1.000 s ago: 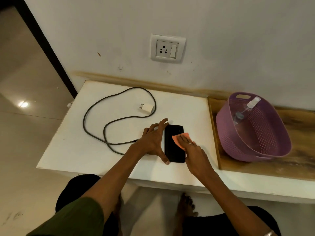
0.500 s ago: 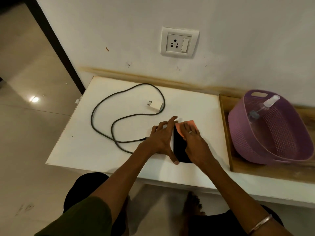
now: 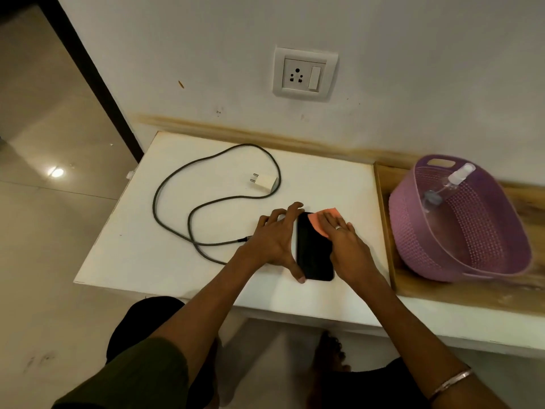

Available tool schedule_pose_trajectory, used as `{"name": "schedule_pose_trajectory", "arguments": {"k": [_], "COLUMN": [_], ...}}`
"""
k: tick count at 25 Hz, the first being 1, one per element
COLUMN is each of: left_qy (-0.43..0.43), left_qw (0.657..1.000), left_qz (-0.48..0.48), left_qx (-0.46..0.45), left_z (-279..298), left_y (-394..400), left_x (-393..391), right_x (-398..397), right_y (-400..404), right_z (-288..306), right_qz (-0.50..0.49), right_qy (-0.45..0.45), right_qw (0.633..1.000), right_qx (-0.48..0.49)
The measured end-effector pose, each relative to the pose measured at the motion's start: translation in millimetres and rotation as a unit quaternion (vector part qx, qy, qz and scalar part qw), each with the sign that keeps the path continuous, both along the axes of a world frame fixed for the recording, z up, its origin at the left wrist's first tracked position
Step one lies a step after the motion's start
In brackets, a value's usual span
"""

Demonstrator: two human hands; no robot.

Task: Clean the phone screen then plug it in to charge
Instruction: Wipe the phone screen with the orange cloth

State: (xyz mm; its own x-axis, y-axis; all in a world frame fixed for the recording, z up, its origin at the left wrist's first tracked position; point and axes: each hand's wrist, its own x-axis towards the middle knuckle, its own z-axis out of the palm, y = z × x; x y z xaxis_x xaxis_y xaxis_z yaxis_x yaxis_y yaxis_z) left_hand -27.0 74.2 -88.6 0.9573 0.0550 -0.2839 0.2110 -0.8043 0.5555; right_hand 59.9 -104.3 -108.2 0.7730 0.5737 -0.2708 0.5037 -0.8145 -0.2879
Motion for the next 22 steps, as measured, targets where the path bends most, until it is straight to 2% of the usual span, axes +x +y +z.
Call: {"name": "schedule_pose_trajectory", "arguments": {"k": [2,3,6,9,10,13,14,15,17,20,22], "left_qy": [-0.003,-0.006,-0.013,-0.012,-0.01,-0.009,-0.01,-0.012,-0.016,-0.013,-0.006], "left_qw": [1.0,1.0,1.0,1.0,1.0,1.0,1.0,1.0,1.0,1.0,1.0], "left_qz": [0.001,0.001,-0.001,0.005,0.005,0.005,0.007,0.009,0.013,0.018,0.018], "left_qx": [0.001,-0.001,0.005,0.002,0.002,0.006,0.005,0.003,0.0,-0.009,-0.008], "left_z": [-0.3,-1.1,-2.4,-2.8,-2.7,-1.6,-1.8,-2.7,-3.7,-2.8,-1.2], "left_y": [-0.8,-1.3,-1.6,0.4,0.5,-0.1,-0.1,-0.3,-1.1,-1.1,-1.0], "left_x": [0.1,0.2,0.1,0.0,-0.2,-0.3,-0.2,-0.5,-1.4,-0.3,0.0], "right_x": [-8.4,-16.1,-29.9,-9.3,-3.9,-6.2,-11.0,-18.5,-35.7,-45.1,-38.7], "right_y": [12.1,16.9,18.3,4.6,-1.5,-6.0,-2.6,1.3,7.5,5.0,-3.4], "right_z": [6.4,6.2,7.0,9.9,8.6,3.8,0.5,-3.1,-6.9,-2.9,2.6], "right_qz": [-0.039,-0.02,0.139,0.169,0.145,-0.044,-0.076,-0.065,0.033,0.171,0.199], "right_qy": [0.022,0.006,-0.072,-0.064,-0.055,0.03,0.052,0.051,0.008,-0.055,-0.085], "right_qw": [0.998,0.995,0.978,0.974,0.979,0.994,0.992,0.995,0.998,0.982,0.975], "right_qx": [0.049,0.095,0.136,0.139,0.129,0.092,0.08,0.065,0.056,0.053,0.043]}}
